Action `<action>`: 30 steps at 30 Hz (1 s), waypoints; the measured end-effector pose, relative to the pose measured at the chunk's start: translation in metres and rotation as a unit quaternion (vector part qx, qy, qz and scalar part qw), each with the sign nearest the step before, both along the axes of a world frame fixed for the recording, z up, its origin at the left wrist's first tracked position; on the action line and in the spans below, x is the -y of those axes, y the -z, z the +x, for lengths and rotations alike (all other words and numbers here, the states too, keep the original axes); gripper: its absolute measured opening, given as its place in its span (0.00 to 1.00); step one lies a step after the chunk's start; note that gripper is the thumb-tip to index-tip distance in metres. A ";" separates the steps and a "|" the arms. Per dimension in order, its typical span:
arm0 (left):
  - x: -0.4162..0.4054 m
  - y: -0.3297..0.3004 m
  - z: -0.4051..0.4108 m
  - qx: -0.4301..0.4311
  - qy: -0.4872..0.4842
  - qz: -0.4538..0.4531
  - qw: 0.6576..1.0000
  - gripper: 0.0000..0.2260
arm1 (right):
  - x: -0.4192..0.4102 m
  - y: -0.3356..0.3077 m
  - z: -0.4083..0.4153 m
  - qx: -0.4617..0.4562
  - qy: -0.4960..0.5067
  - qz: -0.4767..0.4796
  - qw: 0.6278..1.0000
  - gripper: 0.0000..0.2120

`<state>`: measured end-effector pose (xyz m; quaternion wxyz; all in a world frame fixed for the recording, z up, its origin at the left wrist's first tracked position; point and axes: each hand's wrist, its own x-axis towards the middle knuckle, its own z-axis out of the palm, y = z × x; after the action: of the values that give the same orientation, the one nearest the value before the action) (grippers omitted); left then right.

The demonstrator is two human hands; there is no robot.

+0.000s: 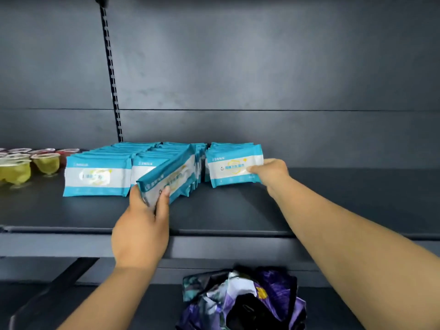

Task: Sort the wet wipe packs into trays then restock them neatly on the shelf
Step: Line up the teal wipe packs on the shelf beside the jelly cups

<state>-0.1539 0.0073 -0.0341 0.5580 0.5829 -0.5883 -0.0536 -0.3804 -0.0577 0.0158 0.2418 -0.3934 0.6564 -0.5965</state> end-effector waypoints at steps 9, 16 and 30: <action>-0.001 0.003 -0.004 -0.043 -0.004 -0.029 0.999 0.26 | 0.046 0.009 -0.009 -0.141 0.007 0.066 0.988 0.19; -0.002 0.005 -0.005 -0.072 0.013 -0.037 0.997 0.30 | 0.043 0.009 -0.006 -0.216 0.043 0.115 0.969 0.21; -0.005 -0.004 -0.002 0.077 -0.019 0.041 0.996 0.26 | -0.053 -0.026 0.060 -0.114 -0.365 -0.031 0.924 0.07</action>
<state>-0.1560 0.0125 -0.0301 0.4875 0.6186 -0.6157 -0.0224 -0.3209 -0.0047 0.0415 0.3539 -0.6783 0.4715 -0.4386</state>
